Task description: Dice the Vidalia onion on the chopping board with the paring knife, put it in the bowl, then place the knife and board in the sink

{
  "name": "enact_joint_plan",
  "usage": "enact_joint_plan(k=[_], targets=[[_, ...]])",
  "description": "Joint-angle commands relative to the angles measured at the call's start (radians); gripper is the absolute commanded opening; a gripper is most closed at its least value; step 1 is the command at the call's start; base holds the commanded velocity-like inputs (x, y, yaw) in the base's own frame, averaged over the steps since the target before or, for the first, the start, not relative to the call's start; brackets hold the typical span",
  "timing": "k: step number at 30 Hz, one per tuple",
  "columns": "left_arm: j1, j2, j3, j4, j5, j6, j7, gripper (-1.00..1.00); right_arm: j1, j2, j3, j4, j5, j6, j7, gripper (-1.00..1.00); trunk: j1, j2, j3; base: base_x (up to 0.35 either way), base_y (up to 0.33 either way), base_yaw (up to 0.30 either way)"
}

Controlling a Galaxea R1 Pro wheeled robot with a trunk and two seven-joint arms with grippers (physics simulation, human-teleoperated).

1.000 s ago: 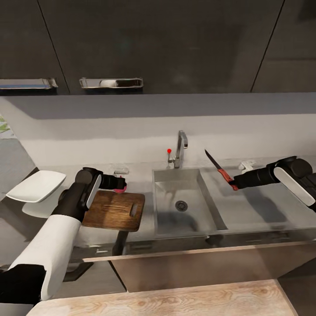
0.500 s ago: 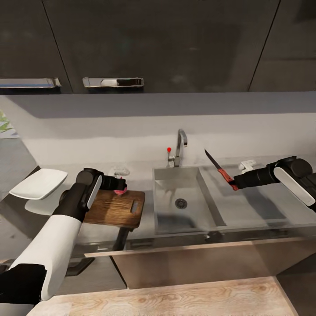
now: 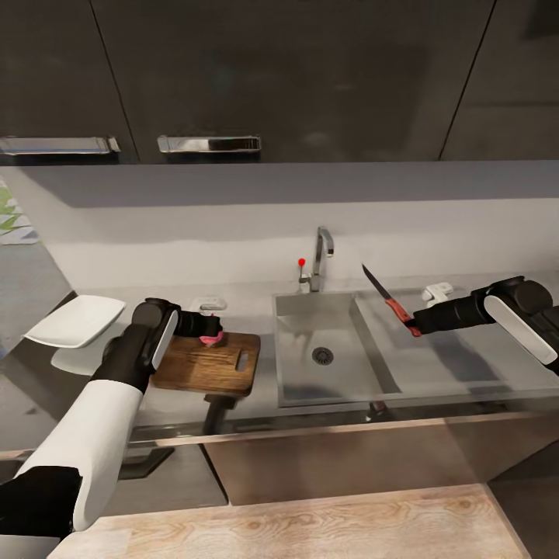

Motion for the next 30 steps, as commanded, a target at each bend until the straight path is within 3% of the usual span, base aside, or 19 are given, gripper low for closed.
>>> enact_joint_plan(k=[1,30], targets=[[-0.001,0.001,-0.002,-0.001,-0.006,0.002,-0.007,-1.00,-0.002,-0.001,0.002,0.000,0.009,0.001,0.011,-1.00,0.001,-0.002,-0.002,-0.001,0.186,0.000],[-0.001,-0.008,0.000,0.033,-0.006,0.000,-0.008,-1.00,-0.002,0.002,0.002,0.000,0.009,0.001,0.011,-1.00,0.001,-0.002,-0.002,0.000,0.020,0.000]])
